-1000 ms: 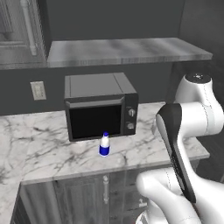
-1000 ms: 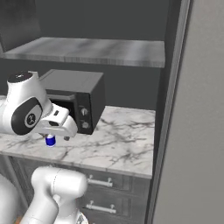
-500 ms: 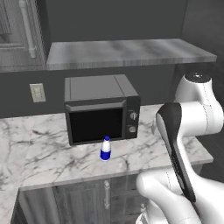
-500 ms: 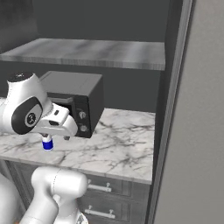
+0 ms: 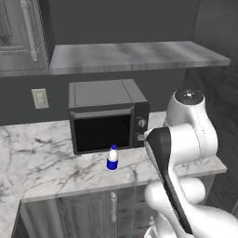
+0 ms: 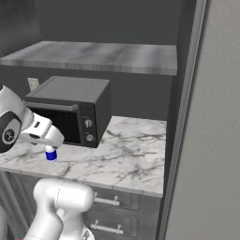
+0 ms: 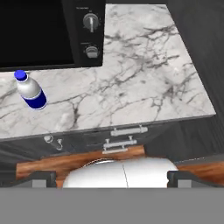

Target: Take the bottled waters from the counter and place them in the freezer to freeze. Close the freezer door after placing the bottles.

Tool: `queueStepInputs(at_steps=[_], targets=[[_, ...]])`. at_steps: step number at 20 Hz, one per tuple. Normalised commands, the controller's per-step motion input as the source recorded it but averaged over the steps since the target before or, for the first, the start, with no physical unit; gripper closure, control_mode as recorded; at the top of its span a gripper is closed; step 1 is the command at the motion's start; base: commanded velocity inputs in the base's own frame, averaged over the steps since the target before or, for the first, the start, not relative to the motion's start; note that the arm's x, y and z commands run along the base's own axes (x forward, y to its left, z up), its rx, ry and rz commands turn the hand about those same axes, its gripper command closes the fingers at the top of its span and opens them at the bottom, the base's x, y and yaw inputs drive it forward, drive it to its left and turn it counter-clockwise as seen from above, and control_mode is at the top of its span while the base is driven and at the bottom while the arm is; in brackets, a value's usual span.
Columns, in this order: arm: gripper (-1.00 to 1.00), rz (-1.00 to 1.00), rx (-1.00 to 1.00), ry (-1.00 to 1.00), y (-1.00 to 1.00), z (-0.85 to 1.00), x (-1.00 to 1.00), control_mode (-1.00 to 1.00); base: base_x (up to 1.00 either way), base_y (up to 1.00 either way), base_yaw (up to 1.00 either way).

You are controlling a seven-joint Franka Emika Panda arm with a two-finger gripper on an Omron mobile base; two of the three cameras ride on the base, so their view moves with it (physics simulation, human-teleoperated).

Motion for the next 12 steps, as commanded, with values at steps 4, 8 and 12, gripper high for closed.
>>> queueStepInputs(at_steps=[4, 8, 12], targets=[[-1.0, -0.18, -0.01, -0.38, 0.95, -0.3, -0.11, -1.0, 0.0, 0.0, 0.0], [-1.0, -0.22, -0.09, -0.32, 0.95, -0.41, 0.26, -1.0, 0.0, 0.0, 0.0], [-1.0, -0.2, -0.26, -0.3, 1.0, -0.32, 0.65, -1.0, 0.0, 0.0, 0.0]])
